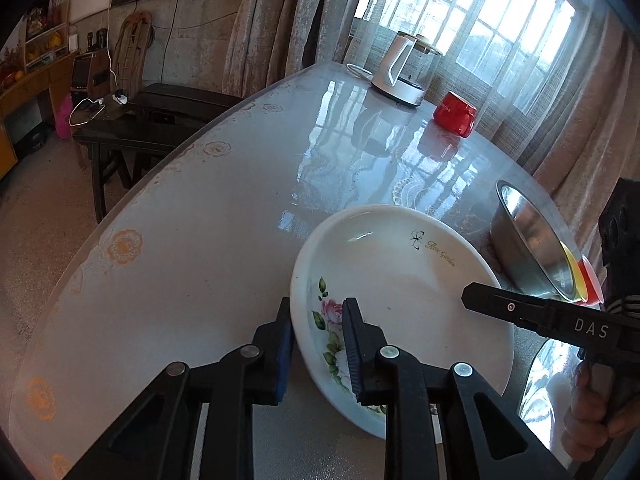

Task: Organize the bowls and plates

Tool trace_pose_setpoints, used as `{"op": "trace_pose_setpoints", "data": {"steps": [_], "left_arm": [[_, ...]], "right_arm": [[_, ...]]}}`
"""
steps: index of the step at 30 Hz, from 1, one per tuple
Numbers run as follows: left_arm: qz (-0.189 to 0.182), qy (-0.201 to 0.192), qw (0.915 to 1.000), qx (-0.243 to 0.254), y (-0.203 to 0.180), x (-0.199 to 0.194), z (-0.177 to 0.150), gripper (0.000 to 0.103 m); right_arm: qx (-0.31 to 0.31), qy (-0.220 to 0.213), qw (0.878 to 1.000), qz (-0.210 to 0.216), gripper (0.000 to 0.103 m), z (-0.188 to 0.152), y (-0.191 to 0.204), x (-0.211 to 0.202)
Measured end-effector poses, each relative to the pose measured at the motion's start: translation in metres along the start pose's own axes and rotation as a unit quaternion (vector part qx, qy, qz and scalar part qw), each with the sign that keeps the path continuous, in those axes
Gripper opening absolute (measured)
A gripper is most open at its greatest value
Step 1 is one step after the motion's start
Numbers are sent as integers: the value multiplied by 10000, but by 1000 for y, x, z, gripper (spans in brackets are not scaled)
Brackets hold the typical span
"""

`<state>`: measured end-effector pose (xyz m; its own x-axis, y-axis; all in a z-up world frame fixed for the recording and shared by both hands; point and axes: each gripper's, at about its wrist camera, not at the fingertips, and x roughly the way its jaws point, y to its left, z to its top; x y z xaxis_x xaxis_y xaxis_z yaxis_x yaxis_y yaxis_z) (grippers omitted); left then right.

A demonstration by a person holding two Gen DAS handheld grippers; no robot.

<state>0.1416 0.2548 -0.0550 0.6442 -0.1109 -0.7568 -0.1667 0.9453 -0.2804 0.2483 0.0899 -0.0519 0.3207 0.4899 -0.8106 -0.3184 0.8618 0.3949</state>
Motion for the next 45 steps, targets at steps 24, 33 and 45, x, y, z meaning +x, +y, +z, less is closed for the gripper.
{"op": "trace_pose_setpoints", "data": {"steps": [24, 33, 45], "left_arm": [[-710, -568, 9882, 1231, -141, -77, -36, 23], [-1106, -311, 9769, 1803, -230, -71, -65, 24], [-1165, 201, 9647, 2354, -310, -38, -101, 24]], "right_arm": [[667, -1348, 9878, 405, 21, -63, -78, -141], [1247, -1633, 9787, 56, 21, -110, -152, -197], [1892, -1532, 9688, -476, 21, -155, -231, -219]]}}
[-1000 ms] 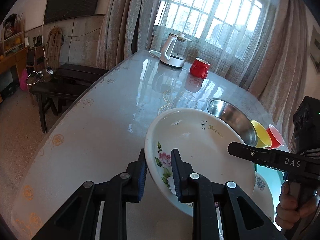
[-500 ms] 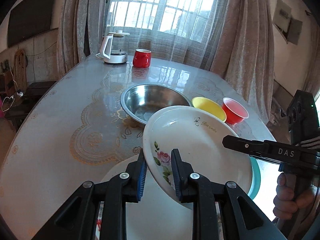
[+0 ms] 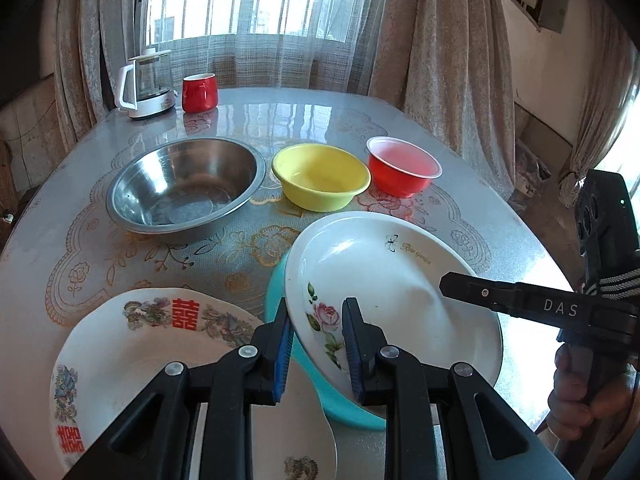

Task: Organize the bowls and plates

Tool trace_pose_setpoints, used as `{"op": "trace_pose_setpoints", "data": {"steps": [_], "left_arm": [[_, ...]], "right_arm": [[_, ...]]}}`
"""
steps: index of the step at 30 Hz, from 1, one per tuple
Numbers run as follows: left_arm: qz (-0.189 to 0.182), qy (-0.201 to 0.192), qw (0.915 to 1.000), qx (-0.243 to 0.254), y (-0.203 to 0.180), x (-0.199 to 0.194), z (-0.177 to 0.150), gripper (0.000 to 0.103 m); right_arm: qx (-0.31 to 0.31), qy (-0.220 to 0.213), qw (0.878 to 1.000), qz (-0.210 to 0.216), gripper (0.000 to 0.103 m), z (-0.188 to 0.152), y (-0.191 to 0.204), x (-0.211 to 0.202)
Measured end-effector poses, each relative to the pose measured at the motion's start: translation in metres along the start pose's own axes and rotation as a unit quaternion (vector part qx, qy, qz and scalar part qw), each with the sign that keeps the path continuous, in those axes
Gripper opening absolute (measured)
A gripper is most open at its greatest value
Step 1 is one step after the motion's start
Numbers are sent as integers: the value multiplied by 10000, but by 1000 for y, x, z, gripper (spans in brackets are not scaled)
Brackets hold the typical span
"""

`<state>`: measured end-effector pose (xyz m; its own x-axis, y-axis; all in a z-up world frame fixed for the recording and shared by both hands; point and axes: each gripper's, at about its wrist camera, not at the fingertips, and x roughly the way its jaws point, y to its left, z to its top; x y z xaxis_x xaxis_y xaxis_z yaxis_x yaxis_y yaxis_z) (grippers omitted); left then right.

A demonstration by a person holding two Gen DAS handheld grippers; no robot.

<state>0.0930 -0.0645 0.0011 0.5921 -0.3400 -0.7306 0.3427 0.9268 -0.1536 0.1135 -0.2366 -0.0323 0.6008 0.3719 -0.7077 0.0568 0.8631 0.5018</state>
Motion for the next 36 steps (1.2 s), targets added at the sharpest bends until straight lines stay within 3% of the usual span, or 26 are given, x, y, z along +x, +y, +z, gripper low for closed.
{"op": "trace_pose_setpoints", "data": {"steps": [8, 20, 24, 28, 36], "left_arm": [[225, 334, 9991, 143, -17, 26, -6, 24], [611, 582, 9961, 276, -24, 44, -10, 24], [687, 557, 9957, 277, -23, 42, -9, 24], [807, 294, 9955, 401, -28, 30, -7, 27], [779, 137, 9961, 390, -24, 20, -5, 27]], "right_arm": [[160, 141, 9997, -149, 21, 0, -30, 9], [-309, 119, 9982, -501, 23, 0, -26, 17], [-532, 144, 9970, -549, 23, 0, -23, 18], [-782, 196, 9948, -619, 25, 0, -17, 20], [-473, 178, 9978, -425, 29, 1, -24, 13]]}}
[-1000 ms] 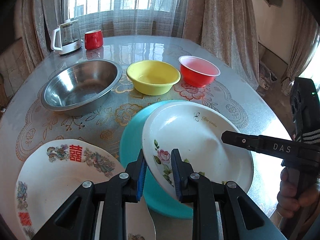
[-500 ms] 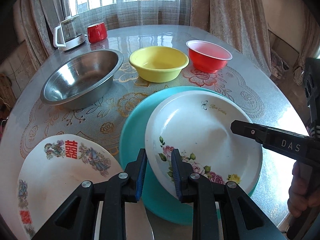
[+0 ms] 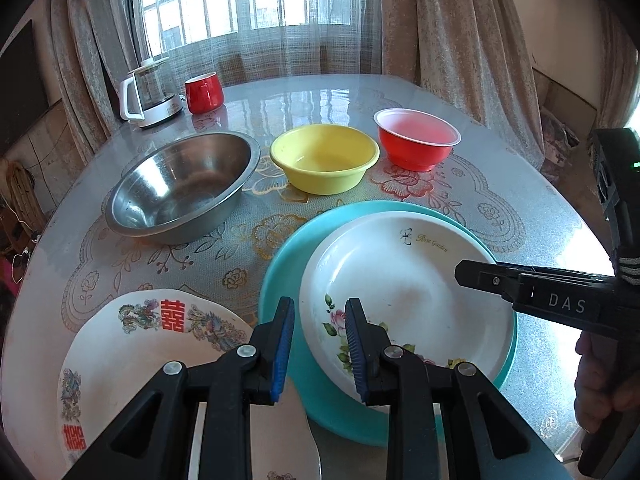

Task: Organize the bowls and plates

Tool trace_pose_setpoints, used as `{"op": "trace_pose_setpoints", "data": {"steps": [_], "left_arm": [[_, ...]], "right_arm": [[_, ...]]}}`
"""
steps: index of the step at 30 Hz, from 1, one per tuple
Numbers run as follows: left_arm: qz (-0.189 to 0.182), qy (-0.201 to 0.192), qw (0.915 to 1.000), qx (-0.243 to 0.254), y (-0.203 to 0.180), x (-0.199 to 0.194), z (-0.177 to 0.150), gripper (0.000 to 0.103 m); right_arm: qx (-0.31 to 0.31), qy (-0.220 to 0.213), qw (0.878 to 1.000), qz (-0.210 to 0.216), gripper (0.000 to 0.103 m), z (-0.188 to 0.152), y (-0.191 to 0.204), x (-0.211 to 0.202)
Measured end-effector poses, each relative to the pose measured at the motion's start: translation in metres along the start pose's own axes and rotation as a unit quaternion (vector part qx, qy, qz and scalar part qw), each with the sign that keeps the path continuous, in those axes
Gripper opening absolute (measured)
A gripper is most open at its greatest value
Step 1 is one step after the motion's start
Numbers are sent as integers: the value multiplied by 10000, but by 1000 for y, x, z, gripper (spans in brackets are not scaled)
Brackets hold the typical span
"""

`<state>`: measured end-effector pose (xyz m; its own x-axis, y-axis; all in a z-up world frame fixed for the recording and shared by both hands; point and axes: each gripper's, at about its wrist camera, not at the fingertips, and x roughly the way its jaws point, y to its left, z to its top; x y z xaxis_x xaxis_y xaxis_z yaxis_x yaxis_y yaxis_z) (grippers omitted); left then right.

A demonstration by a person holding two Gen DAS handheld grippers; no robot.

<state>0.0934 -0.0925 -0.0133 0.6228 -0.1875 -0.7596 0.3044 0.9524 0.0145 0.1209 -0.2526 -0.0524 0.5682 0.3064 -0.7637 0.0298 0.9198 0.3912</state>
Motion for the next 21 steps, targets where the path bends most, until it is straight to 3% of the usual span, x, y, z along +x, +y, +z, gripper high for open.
{"op": "trace_pose_setpoints", "data": {"steps": [4, 8, 21], "left_arm": [[-11, -75, 9999, -73, 7, -5, -1, 27], [-60, -140, 9997, -188, 16, -10, -2, 27], [-19, -261, 9976, -648, 53, -25, -15, 31]], "right_arm": [[-51, -139, 9999, -79, 29, -2, 2, -7], [-223, -223, 9988, -361, 21, -4, 8, -6], [-103, -183, 9985, -513, 20, -10, 10, 1]]}}
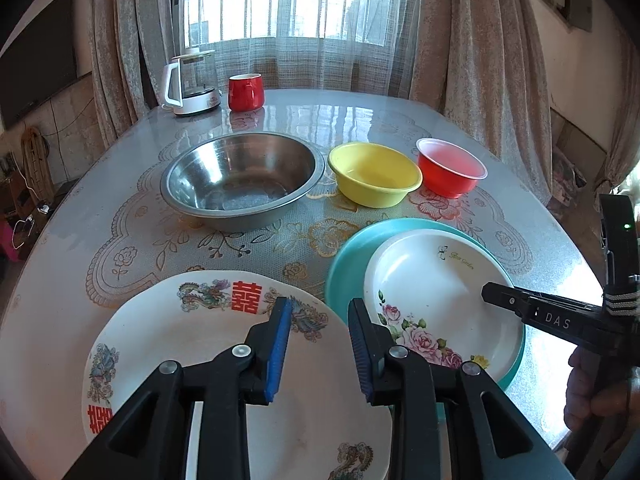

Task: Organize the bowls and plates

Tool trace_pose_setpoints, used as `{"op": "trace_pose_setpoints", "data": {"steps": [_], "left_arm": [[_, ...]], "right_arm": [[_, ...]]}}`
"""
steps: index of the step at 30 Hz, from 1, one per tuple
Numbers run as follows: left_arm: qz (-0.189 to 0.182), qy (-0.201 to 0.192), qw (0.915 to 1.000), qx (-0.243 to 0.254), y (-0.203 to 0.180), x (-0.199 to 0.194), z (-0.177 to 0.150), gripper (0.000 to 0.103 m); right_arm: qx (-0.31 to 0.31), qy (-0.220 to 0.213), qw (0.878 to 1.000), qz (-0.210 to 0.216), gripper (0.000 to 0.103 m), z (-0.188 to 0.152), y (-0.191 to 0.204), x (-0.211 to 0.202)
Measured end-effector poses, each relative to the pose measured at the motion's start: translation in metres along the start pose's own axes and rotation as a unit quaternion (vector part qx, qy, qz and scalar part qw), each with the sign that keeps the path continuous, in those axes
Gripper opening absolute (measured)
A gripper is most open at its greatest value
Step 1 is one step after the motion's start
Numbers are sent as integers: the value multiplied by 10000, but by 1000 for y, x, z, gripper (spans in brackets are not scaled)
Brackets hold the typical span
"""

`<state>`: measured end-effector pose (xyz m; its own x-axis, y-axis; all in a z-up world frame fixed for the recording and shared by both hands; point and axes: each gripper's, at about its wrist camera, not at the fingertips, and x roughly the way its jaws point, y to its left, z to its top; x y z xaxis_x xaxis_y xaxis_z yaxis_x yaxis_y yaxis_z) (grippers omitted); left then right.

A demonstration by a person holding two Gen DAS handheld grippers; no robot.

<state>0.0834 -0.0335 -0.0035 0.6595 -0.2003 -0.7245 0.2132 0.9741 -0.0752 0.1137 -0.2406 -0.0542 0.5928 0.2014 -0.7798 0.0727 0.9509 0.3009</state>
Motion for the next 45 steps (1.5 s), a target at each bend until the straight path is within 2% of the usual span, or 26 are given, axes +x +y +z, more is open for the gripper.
{"op": "trace_pose_setpoints", "data": {"steps": [3, 10, 19, 32, 41, 45], "left_arm": [[71, -32, 9999, -78, 9, -4, -2, 32], [233, -84, 9994, -226, 30, -9, -8, 34], [303, -86, 9989, -362, 50, -16, -14, 36], [383, -87, 9980, -492, 80, -24, -25, 38], [356, -52, 9978, -558, 101, -28, -31, 39], [255, -43, 9968, -762, 117, -31, -33, 44]], "right_arm": [[107, -145, 9998, -69, 26, 1, -4, -5], [224, -431, 9987, -136, 28, 3, -3, -18], [-104, -666, 9976, 150, 30, 4, 31, -29], [-739, -399, 9919, 948, 34, -16, 94, -22], [-787, -168, 9888, 1253, 35, -29, 117, -13], [-776, -58, 9860, 1476, 38, -33, 122, -13]]}}
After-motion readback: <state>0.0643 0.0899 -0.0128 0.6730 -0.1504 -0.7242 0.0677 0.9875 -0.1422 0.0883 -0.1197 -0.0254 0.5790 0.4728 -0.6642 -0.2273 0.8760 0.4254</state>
